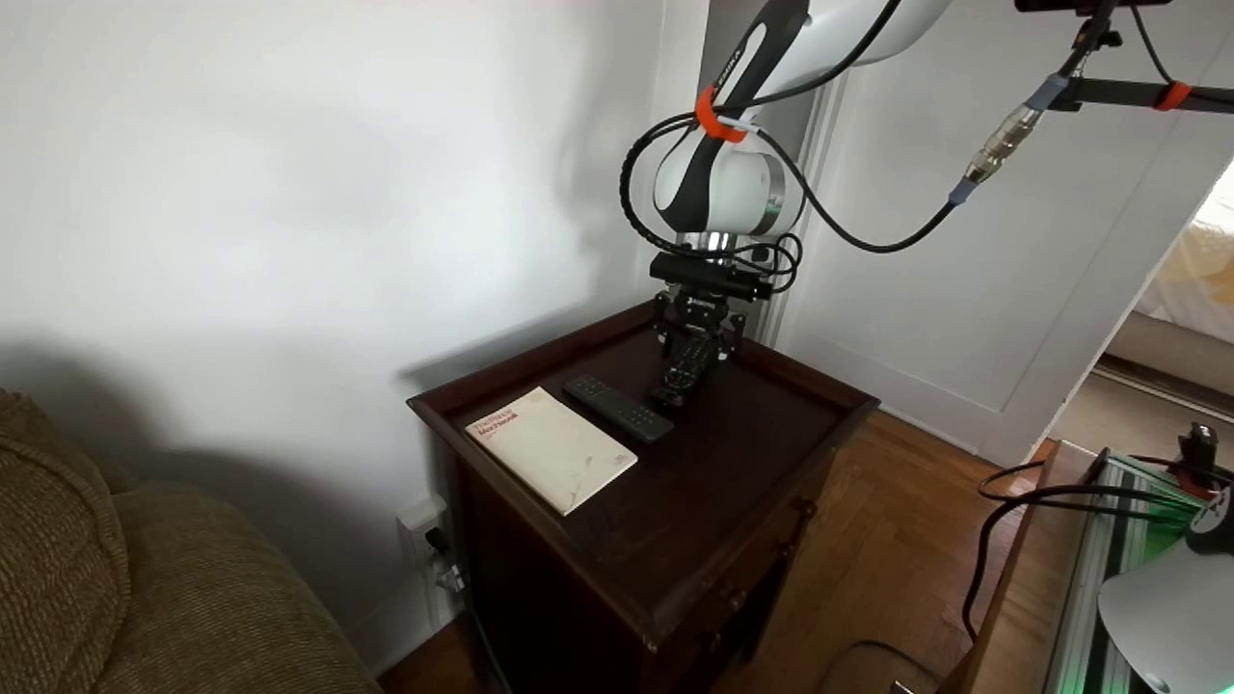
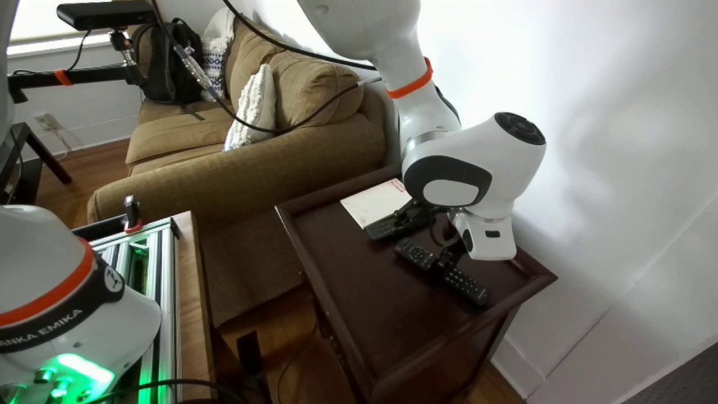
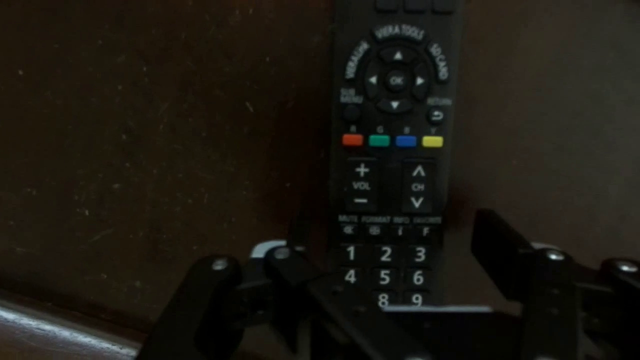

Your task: Turn the black remote on the right around

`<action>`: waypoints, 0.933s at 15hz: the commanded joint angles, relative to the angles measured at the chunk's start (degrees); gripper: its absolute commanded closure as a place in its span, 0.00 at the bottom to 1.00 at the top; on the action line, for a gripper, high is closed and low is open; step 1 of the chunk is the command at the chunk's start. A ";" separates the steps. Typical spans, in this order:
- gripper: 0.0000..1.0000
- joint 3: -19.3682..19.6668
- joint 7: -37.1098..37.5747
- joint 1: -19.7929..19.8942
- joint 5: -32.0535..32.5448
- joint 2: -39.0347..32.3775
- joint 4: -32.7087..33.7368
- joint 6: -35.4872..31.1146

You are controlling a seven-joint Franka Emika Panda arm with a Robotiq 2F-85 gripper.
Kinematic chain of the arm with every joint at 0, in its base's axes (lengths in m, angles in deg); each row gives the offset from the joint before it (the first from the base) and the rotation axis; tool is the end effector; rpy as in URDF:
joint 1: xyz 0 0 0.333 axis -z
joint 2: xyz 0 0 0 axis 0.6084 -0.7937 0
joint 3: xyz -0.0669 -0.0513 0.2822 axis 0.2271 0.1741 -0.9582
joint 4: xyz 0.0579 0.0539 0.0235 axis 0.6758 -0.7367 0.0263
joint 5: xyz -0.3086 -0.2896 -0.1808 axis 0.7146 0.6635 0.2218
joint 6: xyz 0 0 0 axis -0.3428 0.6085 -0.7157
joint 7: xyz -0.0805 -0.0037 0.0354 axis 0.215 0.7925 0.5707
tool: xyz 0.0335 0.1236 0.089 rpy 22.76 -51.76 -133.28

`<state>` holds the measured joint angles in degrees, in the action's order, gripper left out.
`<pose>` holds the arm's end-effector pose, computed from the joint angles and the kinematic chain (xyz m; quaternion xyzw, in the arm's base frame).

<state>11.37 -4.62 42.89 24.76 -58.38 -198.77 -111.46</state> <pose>0.5868 -0.1266 -0.0365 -0.8290 0.5546 0.0606 0.0395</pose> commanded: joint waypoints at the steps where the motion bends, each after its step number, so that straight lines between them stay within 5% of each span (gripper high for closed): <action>1: 0.00 0.58 -0.65 -0.88 -0.21 1.76 -1.32 -0.87; 8: 0.00 3.78 -8.72 -4.36 10.96 4.64 -2.47 2.36; 14: 0.00 2.81 -20.43 -4.53 17.31 5.86 -4.45 2.21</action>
<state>13.95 -19.49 38.81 39.01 -54.43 -200.79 -109.82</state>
